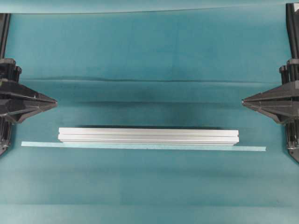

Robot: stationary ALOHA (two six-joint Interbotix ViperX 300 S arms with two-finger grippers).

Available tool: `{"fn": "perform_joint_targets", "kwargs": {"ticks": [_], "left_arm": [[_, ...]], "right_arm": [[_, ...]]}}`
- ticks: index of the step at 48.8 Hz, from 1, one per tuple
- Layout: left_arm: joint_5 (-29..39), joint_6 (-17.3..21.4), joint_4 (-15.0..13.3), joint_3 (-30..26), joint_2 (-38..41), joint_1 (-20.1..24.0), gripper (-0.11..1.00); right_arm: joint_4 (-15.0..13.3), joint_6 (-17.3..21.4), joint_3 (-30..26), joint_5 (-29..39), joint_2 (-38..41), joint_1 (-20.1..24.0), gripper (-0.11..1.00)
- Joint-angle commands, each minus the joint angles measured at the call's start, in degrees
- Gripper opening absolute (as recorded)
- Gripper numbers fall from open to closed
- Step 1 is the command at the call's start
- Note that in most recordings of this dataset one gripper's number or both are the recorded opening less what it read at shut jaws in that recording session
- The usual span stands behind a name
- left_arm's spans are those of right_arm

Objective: Lift the metal rail with both hands.
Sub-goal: 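Move both grippers down onto the two ends of the silver aluminum rail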

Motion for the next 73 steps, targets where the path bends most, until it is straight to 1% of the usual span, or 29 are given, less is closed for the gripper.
{"fn": "perform_joint_targets", "kwargs": {"ticks": [1,2,3,5,7,9,11,17,26,30,34,41,47,52,54,59,67,70,73], "left_arm": [[2.46,-1.32,0.53,-2.46,0.79,-0.09,0.14],[3.52,-1.41,0.62,-2.90,0.88,0.00,0.14],[4.57,-1.41,0.70,-3.16,0.97,0.00,0.14],[6.68,-1.49,0.70,-3.96,0.97,0.00,0.10],[8.44,-1.49,0.70,-4.83,0.97,0.00,0.05],[9.93,-1.49,0.70,-5.71,0.88,-0.18,0.01],[11.51,-1.41,0.79,-6.86,0.79,-0.26,-0.01],[17.58,-0.97,0.79,-10.72,1.49,-0.79,-0.01],[32.17,-3.87,0.70,-15.38,4.75,-0.79,-0.01],[36.83,-4.83,0.79,-17.05,6.42,-0.79,-0.01],[39.38,-5.27,0.79,-18.37,8.26,-0.70,-0.01],[42.98,-6.33,0.79,-21.18,12.83,0.18,-0.01],[47.29,-10.28,0.79,-23.73,17.58,0.88,-0.01],[52.21,-13.10,0.79,-25.49,21.71,1.14,-0.01],[53.88,-13.54,0.88,-26.10,23.03,1.05,-0.01],[57.04,-13.62,0.88,-27.60,25.75,0.88,-0.01],[61.44,-13.27,1.23,-29.44,30.06,0.70,-0.01],[62.58,-12.48,1.41,-30.15,31.73,0.44,-0.01],[62.67,-10.55,1.58,-30.67,33.22,-0.09,-0.01]], "right_arm": [[0.44,0.97,-0.53,0.00,1.05,-0.35,0.10],[1.14,0.97,-0.79,0.26,1.14,-0.35,0.10],[2.55,1.23,-1.14,0.70,1.32,-0.35,0.10],[4.39,1.85,-1.58,1.85,1.76,-0.44,0.06],[5.62,2.37,-2.20,3.52,2.20,-0.44,0.01],[6.33,2.90,-2.90,5.54,2.55,-0.44,0.00],[6.42,3.60,-3.87,7.73,3.08,-0.44,0.00],[6.42,5.71,-8.17,15.47,5.45,-0.79,0.00],[6.42,10.46,-15.12,28.56,11.16,-1.93,0.00],[6.42,12.22,-17.75,34.28,14.41,-2.20,0.00],[6.50,13.36,-20.13,39.99,17.93,-2.20,0.00],[6.42,13.36,-24.96,48.69,24.61,-2.11,0.00],[6.24,13.01,-29.27,56.25,30.06,-2.02,0.00],[5.27,12.30,-32.87,62.23,34.37,-1.85,0.00],[4.66,11.95,-34.10,64.34,35.86,-1.85,0.00],[3.43,10.72,-36.56,68.29,39.02,-1.85,0.00],[3.34,9.14,-38.06,71.02,42.19,-2.02,0.00],[3.34,8.88,-38.50,71.89,43.07,-1.93,0.00],[3.25,8.44,-38.76,72.60,43.68,-2.20,0.00]]}}
